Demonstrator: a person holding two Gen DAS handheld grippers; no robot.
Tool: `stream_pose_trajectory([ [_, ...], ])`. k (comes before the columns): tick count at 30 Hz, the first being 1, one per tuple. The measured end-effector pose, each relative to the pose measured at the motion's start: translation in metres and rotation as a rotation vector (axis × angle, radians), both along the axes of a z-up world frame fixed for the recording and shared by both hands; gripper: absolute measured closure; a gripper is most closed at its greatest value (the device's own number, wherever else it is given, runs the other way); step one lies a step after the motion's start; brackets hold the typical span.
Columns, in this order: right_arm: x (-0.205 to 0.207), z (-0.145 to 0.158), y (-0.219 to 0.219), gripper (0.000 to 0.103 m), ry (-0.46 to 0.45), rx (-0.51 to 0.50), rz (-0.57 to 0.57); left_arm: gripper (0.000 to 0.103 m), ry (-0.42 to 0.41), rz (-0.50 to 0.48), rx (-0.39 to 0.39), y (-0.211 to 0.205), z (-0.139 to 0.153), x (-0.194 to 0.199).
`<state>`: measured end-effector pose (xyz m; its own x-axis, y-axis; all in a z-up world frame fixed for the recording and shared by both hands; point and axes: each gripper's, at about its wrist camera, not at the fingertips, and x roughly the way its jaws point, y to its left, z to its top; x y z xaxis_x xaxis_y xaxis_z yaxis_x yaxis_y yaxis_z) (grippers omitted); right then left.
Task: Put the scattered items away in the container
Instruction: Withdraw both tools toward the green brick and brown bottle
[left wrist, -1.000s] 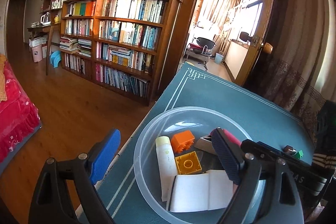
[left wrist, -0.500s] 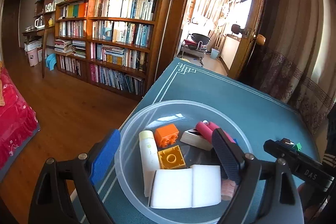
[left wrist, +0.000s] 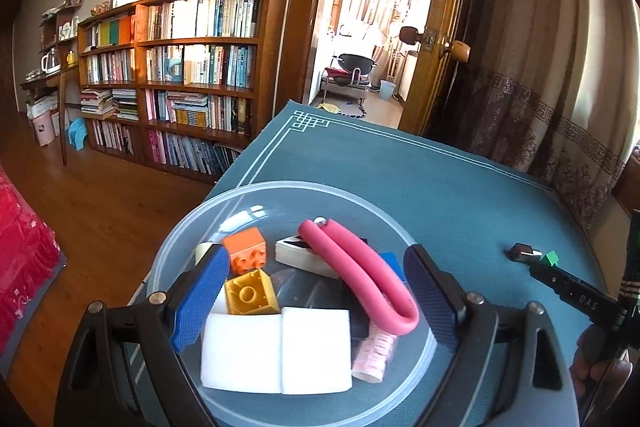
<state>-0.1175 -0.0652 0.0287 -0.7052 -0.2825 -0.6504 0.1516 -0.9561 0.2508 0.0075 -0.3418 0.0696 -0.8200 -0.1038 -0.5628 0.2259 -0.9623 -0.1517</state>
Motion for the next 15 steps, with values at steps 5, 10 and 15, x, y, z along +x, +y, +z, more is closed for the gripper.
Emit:
stream_pose_trajectory([
  [5,-0.009,-0.003,0.034,0.035,0.000,0.002,-0.084,0.011,-0.008,-0.040,-0.020,0.020,0.001,-0.007],
  [10,-0.016,-0.009,0.049,0.035,-0.006,-0.004,-0.106,0.012,-0.020,-0.070,-0.034,0.036,0.000,-0.015],
  [15,-0.025,-0.016,0.056,0.035,-0.018,-0.015,-0.110,0.011,-0.032,-0.099,-0.053,0.052,-0.001,-0.021],
])
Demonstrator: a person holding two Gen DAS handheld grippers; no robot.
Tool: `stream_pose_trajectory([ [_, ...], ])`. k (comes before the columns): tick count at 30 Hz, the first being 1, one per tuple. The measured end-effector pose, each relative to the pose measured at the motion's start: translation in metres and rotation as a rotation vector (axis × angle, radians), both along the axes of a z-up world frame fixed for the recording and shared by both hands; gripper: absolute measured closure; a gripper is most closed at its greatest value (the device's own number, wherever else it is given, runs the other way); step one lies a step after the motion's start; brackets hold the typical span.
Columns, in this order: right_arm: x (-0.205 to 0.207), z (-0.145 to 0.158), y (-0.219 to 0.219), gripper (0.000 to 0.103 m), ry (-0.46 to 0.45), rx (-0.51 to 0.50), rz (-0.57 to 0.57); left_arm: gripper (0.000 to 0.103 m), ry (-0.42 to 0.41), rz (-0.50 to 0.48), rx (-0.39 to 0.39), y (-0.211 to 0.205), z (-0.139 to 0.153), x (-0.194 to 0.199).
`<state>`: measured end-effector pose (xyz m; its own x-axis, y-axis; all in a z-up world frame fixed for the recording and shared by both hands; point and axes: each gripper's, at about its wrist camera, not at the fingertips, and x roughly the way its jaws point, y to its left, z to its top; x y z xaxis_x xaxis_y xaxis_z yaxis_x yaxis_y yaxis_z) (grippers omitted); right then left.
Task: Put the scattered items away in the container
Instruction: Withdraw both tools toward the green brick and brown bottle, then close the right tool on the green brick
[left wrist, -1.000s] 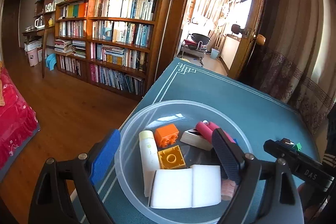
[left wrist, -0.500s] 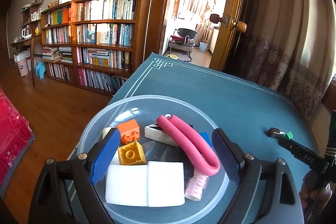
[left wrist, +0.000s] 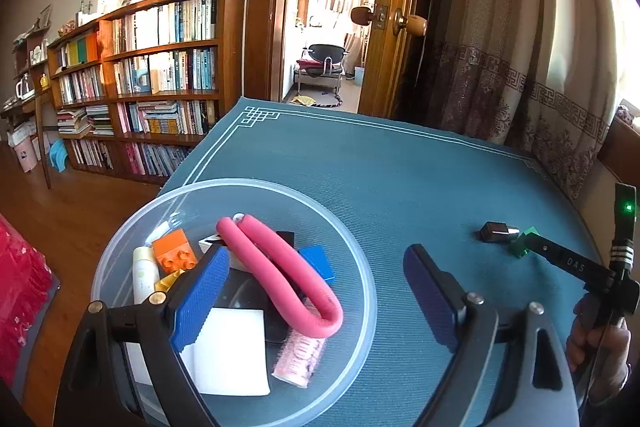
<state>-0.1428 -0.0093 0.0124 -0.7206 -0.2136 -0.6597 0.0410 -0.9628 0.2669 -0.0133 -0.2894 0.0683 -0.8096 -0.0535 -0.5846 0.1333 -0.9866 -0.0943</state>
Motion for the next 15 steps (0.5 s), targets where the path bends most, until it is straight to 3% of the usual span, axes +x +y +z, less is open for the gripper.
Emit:
stream_pose_trajectory([
  [11,-0.014,-0.008,0.002,0.035,-0.013,-0.048,0.039,0.011,-0.025,-0.065,-0.038,0.035,-0.004,-0.016],
  [13,-0.014,-0.009,0.002,0.048,-0.011,-0.051,0.049,0.011,-0.031,-0.082,-0.043,0.042,-0.005,-0.020],
  [14,-0.015,-0.010,0.002,0.061,-0.020,-0.050,0.056,0.011,-0.034,-0.090,-0.045,0.046,-0.006,-0.023],
  [15,-0.015,-0.010,0.002,0.062,-0.024,-0.050,0.051,0.012,-0.037,-0.098,-0.047,0.050,-0.006,-0.025],
])
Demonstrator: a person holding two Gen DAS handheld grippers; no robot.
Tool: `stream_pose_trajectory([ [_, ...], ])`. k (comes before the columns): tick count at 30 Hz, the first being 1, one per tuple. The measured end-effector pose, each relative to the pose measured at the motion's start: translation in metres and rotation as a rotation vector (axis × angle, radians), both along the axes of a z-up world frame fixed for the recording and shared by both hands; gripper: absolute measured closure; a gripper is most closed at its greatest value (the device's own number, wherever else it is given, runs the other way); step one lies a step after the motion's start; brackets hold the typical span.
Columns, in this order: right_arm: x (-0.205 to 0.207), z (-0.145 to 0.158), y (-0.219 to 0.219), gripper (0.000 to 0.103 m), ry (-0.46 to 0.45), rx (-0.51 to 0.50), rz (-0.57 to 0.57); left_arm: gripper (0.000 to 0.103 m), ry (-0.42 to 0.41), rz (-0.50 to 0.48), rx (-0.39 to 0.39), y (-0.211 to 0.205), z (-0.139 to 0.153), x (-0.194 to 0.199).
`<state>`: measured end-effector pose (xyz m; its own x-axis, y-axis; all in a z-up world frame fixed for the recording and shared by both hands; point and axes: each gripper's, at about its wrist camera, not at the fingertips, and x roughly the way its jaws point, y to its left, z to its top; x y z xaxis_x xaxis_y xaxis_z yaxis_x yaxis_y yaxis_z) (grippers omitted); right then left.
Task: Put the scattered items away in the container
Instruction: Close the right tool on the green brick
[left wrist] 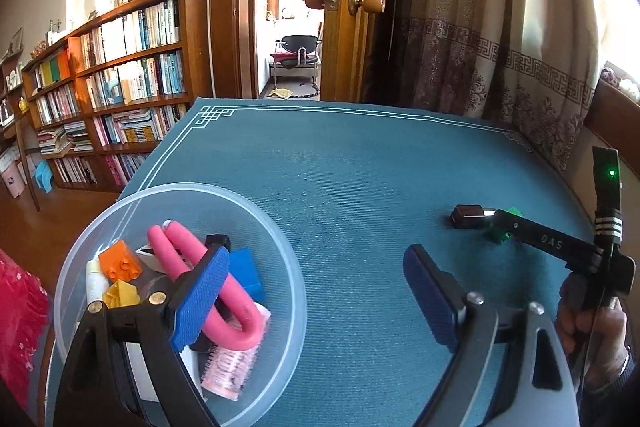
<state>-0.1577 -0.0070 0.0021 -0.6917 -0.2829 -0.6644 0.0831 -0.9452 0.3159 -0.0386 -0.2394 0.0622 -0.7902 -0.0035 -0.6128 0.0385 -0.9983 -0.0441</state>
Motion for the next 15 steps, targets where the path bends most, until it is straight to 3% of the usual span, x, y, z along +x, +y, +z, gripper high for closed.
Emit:
stream_pose_trajectory([
  [6,0.007,0.003,0.012,0.063,0.010,-0.002,-0.040,0.011,-0.013,-0.072,-0.027,0.034,-0.004,-0.021],
  [15,0.011,0.008,0.054,0.063,0.035,0.029,-0.219,0.011,-0.081,-0.175,-0.023,0.092,-0.021,-0.061],
])
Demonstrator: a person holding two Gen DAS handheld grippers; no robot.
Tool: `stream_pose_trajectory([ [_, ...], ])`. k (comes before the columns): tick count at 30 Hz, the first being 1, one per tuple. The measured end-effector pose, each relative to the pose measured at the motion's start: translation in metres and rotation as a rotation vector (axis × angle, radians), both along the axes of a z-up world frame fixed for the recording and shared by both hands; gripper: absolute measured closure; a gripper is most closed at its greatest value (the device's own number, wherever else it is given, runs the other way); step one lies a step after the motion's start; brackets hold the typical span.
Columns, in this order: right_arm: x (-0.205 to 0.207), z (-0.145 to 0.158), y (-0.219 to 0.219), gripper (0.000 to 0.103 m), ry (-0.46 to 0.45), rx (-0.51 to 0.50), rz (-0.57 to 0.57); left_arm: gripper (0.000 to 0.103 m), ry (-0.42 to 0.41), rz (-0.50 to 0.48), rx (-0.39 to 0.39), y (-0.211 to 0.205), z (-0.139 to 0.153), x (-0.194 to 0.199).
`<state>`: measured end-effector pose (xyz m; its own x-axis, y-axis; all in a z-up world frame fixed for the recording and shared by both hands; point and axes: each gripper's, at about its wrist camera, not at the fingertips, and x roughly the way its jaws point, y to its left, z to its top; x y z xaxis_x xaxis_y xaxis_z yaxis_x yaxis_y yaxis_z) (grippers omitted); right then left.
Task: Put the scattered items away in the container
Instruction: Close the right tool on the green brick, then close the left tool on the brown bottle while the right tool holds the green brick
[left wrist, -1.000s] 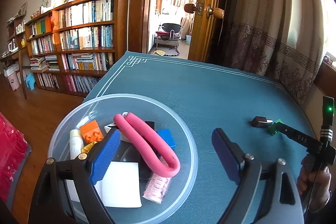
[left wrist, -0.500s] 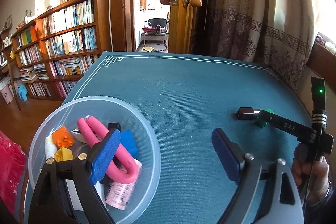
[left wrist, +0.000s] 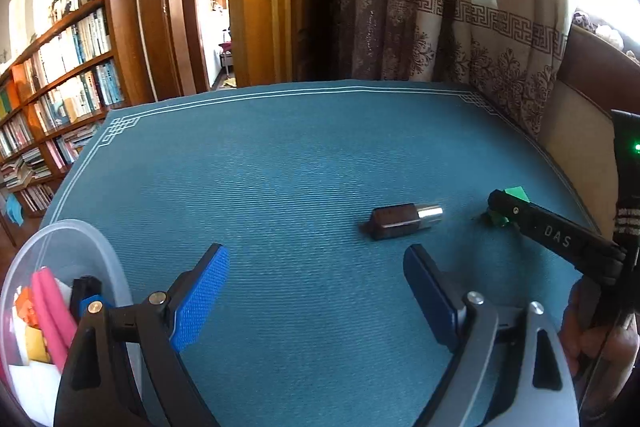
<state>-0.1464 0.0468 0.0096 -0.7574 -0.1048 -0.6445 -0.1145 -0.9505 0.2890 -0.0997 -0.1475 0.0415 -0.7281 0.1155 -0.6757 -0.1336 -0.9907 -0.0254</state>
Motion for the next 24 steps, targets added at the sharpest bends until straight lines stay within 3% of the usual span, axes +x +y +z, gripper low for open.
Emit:
stream_pose_trajectory([
  [11,-0.003,0.000,0.016,0.063,0.008,-0.025,-0.039,0.011,-0.035,-0.045,-0.014,0.051,-0.013,-0.031],
  [24,-0.005,-0.002,0.019,0.063,0.011,-0.041,-0.050,0.012,-0.077,-0.012,-0.027,0.062,-0.030,-0.053],
])
